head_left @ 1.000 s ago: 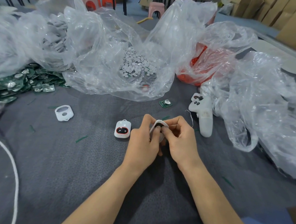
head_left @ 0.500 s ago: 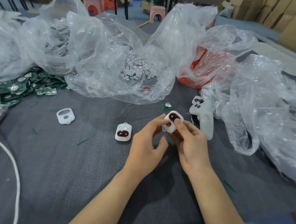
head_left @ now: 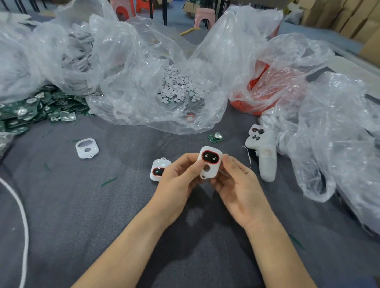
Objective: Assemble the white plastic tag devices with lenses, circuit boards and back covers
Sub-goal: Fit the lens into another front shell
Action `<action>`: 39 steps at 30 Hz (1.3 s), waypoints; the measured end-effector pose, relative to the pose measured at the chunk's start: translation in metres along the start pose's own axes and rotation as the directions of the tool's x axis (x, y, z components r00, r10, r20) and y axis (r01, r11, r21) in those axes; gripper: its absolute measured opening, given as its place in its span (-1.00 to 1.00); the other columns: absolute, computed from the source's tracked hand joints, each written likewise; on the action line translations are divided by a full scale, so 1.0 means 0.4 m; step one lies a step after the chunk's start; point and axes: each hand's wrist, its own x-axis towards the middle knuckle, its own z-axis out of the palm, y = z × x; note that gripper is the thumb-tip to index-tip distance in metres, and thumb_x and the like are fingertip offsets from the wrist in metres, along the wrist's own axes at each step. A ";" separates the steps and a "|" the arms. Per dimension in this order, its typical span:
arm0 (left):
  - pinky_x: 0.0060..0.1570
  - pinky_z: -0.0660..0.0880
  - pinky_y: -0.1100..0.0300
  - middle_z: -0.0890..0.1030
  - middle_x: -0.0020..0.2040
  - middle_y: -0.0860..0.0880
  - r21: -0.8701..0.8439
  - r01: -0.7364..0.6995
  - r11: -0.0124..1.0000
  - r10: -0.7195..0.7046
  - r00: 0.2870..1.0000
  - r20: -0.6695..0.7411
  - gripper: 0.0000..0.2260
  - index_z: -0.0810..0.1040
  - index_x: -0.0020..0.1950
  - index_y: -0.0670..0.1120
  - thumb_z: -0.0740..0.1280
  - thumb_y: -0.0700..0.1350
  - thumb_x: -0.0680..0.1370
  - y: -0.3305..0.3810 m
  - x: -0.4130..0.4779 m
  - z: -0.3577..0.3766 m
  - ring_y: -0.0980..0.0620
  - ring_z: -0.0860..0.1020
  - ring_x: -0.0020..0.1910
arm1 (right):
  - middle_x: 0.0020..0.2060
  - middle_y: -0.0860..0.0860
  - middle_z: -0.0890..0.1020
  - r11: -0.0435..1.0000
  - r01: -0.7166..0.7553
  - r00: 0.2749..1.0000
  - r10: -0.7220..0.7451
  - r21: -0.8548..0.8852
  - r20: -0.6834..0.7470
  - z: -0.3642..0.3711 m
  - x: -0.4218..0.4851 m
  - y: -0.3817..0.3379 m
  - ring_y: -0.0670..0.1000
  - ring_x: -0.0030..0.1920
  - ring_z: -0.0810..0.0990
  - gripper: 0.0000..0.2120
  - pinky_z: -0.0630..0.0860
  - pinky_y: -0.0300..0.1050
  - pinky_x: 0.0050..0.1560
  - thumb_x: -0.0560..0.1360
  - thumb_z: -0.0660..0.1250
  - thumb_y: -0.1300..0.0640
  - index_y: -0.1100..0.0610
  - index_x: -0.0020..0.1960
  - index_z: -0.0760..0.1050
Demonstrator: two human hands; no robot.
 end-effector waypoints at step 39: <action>-0.09 0.58 0.29 0.63 0.05 -0.18 0.288 -0.013 0.957 0.091 0.962 -0.257 -0.65 0.55 0.19 -0.14 0.10 -0.44 0.58 0.027 0.036 -0.033 0.10 0.66 -0.06 | -0.12 -0.05 0.65 0.417 0.459 0.775 -0.620 -0.785 0.124 0.041 0.062 -0.020 -0.11 -0.06 0.61 -0.72 0.50 -0.26 0.00 0.49 0.31 0.35 -0.04 -0.12 0.60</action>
